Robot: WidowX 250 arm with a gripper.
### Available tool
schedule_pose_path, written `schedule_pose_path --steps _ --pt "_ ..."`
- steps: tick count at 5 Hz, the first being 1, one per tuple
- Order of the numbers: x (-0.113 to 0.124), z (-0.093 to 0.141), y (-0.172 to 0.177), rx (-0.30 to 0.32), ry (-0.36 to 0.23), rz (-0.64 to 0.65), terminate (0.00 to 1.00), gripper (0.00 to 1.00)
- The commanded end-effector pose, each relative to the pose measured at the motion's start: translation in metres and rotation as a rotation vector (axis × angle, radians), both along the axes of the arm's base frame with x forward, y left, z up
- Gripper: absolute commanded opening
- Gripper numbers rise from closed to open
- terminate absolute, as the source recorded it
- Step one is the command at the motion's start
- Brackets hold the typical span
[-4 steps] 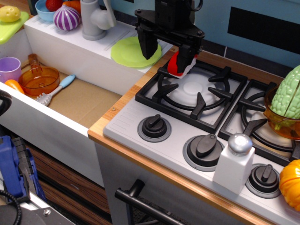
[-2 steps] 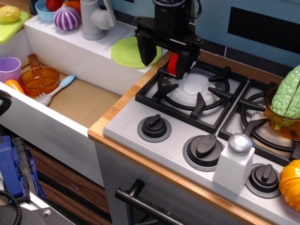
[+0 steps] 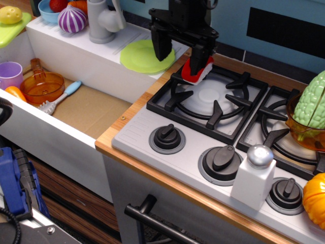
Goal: Put sushi on plate
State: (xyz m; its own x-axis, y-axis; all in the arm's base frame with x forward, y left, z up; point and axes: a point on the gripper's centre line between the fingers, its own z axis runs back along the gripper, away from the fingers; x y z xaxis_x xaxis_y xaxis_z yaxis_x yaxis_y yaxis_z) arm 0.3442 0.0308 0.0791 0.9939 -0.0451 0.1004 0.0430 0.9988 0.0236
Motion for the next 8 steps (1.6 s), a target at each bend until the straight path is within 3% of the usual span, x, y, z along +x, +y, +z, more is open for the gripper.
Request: schedule_pose_path --steps 1,5,6,8 --pt "0.017 0.012 0.004 -0.011 -0.064 -0.011 0.00 1.00" --pt "0.040 -0.015 0.004 -0.064 -0.135 -0.017 0.00 1.00" --pt "0.039 -0.023 0.004 -0.057 -0.156 0.005 0.00 0.00" --pt "0.042 -0.010 0.011 -0.022 -0.129 -0.022 0.00 0.00"
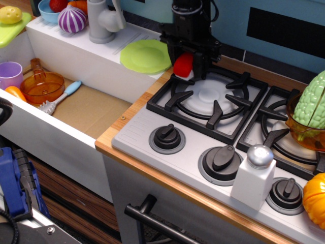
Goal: Put sushi on plate
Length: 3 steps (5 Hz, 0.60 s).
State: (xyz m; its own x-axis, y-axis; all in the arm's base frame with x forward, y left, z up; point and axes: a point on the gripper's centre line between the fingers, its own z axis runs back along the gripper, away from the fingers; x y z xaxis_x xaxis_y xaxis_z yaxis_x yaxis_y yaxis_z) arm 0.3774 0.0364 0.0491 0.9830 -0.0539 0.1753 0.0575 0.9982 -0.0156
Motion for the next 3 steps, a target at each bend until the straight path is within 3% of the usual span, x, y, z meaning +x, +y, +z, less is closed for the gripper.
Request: schedule_pose_path --steps 1,3 --pt "0.009 0.030 0.028 0.079 -0.048 -0.043 0.00 0.00" --pt "0.028 0.022 0.068 0.116 -0.054 -0.042 0.00 0.00"
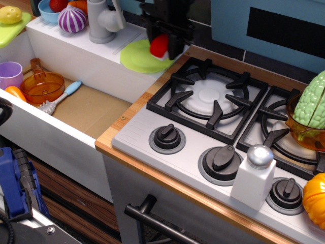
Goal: Put sushi on plate
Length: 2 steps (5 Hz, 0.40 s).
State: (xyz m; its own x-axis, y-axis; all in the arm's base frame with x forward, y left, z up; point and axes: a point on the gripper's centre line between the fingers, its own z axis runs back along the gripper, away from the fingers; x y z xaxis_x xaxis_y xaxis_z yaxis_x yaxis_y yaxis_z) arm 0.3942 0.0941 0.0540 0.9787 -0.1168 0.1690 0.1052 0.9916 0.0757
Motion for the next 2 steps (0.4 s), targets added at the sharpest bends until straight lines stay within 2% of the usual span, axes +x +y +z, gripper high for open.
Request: schedule_pose_path --steps 1,2 --pt "0.0170 0.0192 0.0247 0.036 -0.043 0.031 0.00 0.00" --pt "0.0138 0.0171 0.0326 0.032 -0.047 0.035 0.00 0.00"
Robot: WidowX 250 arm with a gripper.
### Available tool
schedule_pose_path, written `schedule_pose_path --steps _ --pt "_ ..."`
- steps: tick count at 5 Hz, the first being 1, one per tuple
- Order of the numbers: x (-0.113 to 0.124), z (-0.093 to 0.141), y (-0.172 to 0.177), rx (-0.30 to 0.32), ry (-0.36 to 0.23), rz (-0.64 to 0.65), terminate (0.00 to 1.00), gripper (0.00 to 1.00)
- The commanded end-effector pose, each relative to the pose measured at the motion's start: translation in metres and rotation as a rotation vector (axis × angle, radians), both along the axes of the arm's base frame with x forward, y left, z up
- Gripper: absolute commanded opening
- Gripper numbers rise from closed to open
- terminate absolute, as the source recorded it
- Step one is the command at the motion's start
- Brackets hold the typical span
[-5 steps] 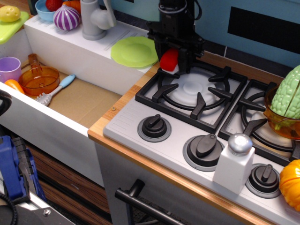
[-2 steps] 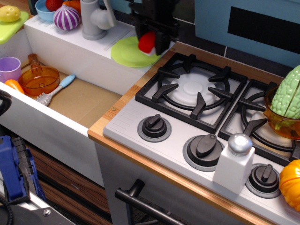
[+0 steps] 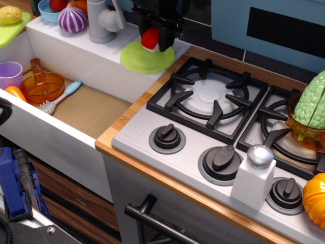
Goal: Put sushi on plate
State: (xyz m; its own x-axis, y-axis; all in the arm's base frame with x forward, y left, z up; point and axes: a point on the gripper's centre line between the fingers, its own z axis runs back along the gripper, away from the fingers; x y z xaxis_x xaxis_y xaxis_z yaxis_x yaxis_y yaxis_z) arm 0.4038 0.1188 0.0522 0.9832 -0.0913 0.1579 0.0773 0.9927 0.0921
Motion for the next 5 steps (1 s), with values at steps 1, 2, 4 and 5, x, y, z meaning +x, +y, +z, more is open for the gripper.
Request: schedule_pose_path --steps 1,2,4,5 --pt "0.0025 0.0125 0.0144 0.012 -0.080 0.016 0.00 0.00" --pt "-0.0006 0.0039 0.0236 0.082 -0.133 -0.045 0.00 1.00" --pt "-0.0006 0.0039 0.0236 0.082 -0.133 -0.045 0.00 1.00" --pt "-0.0006 0.0039 0.0236 0.082 -0.133 -0.045 1.00 1.00"
